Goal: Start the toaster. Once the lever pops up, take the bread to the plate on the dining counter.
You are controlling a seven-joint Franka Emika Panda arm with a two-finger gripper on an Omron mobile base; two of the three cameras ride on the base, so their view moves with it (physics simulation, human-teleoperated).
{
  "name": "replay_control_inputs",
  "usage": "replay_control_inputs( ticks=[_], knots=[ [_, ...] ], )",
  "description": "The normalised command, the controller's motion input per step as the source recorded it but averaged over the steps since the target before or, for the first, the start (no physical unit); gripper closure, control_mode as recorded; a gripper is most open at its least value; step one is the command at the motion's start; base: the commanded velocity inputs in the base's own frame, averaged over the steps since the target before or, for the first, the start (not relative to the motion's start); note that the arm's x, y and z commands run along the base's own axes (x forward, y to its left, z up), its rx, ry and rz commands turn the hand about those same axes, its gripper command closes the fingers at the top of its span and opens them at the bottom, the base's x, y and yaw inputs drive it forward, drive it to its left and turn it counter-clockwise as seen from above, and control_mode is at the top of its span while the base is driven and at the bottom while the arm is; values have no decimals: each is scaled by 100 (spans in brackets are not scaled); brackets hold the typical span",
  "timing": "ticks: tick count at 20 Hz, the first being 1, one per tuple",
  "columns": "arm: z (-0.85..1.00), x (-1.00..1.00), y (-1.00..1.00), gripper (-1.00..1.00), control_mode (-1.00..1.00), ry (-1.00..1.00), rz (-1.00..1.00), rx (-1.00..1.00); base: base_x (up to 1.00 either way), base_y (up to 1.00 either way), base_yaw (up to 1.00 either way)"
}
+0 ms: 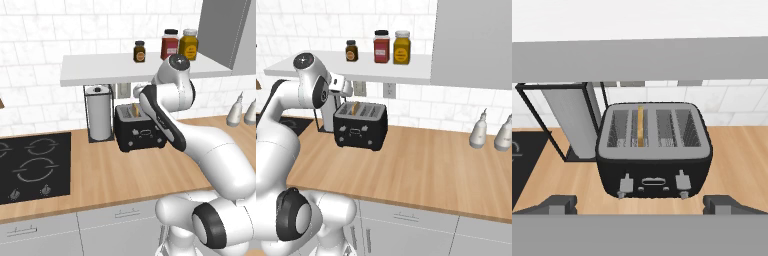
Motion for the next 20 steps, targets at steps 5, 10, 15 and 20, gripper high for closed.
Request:
replay_control_inputs(
  ticks=[5,10,15,20],
  knots=[
    [0,0,0,-100,-100,0,0,0,0,0,0],
    [0,0,0,-100,-100,0,0,0,0,0,0],
    [0,0,0,-100,-100,0,0,0,0,0,0],
    [0,0,0,-100,-100,0,0,0,0,0,0]
  ],
)
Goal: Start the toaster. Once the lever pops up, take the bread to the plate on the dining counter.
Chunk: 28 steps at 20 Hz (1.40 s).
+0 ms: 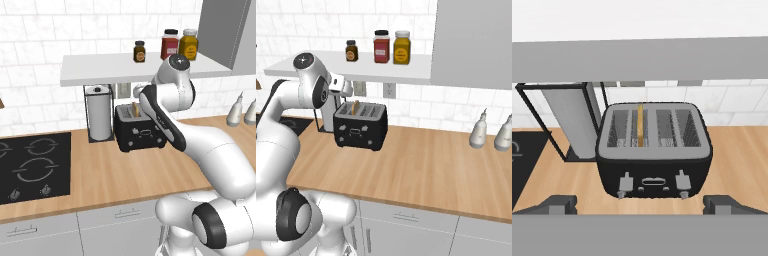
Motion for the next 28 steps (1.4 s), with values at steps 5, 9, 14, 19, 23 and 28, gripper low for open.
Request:
replay_control_inputs(
  ticks=[5,9,14,19,23,28],
  knots=[
    [0,-5,0,-100,-100,0,0,0,0,0,0],
    [-7,-20,0,-100,-100,0,0,0,0,0,0],
    [-24,-5,0,-100,-100,0,0,0,0,0,0],
    [-26,0,0,-100,-100,0,0,0,0,0,0],
    [-24,1,0,-100,-100,0,0,0,0,0,0],
    [-27,12,0,-100,-100,-1,0,-1,0,0,0]
  ],
)
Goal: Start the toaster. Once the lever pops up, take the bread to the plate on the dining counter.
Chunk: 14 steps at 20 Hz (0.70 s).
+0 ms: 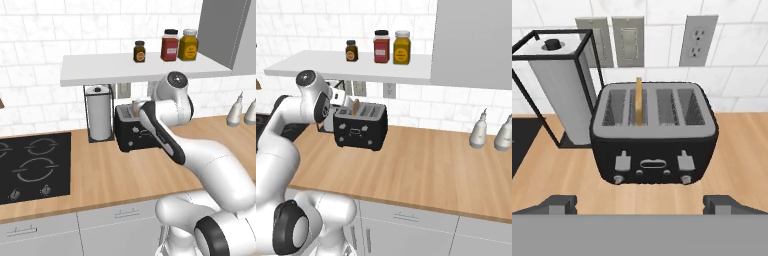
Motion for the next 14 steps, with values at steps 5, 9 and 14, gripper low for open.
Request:
replay_control_inputs(
  ticks=[5,9,14],
  knots=[
    [-29,30,0,-100,-100,-1,0,-6,0,0,0],
    [-23,38,0,-100,-100,0,0,-5,0,0,0],
    [-19,33,0,-100,-100,0,0,0,0,0,0]
  ],
)
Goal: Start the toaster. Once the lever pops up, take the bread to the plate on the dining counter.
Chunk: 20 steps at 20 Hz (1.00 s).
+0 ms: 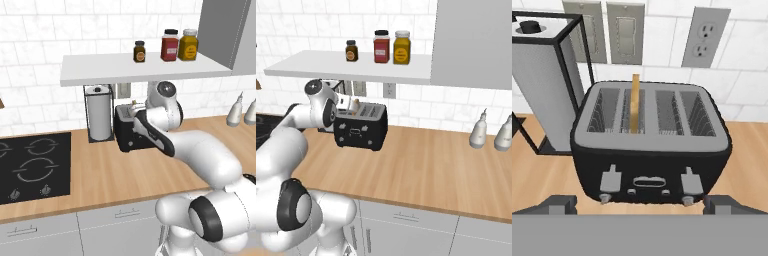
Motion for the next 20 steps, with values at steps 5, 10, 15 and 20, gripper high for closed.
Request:
replay_control_inputs(
  ticks=[5,10,15,20],
  knots=[
    [-26,33,0,-100,-100,-3,0,0,0,0,0],
    [-13,29,0,-100,-100,-2,0,0,0,0,0],
    [-13,32,0,-100,-100,0,0,0,0,0,0],
    [-13,35,2,-100,-100,0,0,0,0,0,0]
  ],
)
